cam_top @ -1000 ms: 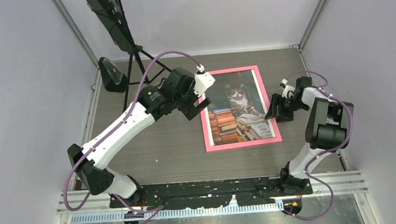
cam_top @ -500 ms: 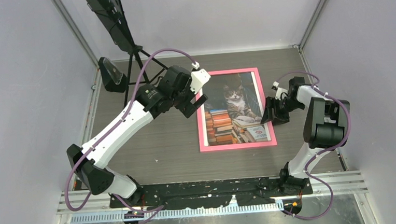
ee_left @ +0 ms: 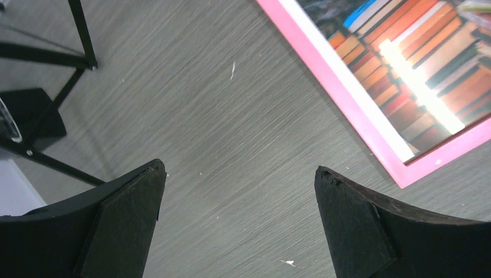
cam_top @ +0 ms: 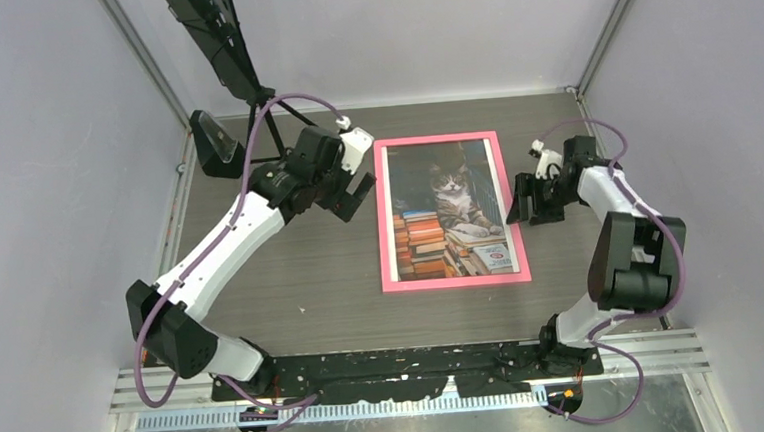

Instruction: Put the photo into the frame

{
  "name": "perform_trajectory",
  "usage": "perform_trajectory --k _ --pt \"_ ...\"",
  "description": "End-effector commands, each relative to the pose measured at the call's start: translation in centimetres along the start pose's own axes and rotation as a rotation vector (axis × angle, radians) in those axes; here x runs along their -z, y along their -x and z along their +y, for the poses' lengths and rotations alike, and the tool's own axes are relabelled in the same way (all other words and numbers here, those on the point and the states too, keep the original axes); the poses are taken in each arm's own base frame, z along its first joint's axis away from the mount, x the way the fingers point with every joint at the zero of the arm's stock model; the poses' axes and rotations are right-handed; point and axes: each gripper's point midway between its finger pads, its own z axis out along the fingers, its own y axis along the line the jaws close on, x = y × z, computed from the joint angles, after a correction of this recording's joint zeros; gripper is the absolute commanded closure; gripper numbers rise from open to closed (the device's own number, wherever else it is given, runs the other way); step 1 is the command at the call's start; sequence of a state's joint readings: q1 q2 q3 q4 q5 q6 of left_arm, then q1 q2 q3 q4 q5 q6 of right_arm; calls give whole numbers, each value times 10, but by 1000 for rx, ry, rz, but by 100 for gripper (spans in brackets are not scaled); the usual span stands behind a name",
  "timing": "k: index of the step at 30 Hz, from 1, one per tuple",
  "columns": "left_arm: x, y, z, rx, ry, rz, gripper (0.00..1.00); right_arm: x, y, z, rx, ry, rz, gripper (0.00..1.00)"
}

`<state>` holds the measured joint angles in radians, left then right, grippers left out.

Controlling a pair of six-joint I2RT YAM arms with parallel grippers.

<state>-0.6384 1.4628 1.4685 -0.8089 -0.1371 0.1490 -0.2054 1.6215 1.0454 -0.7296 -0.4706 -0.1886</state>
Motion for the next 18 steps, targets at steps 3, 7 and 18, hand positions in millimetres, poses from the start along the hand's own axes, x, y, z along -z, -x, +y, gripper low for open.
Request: perform_trajectory --k 3,7,18 --pt "2 -8 28 150 54 -129 0 51 48 -1 162 -154 -274 28" --pt "3 -22 50 244 83 -201 0 86 64 -9 227 -296 -450 26" --pt "26 -40 87 410 146 -360 0 164 46 -14 214 -541 -738 2"
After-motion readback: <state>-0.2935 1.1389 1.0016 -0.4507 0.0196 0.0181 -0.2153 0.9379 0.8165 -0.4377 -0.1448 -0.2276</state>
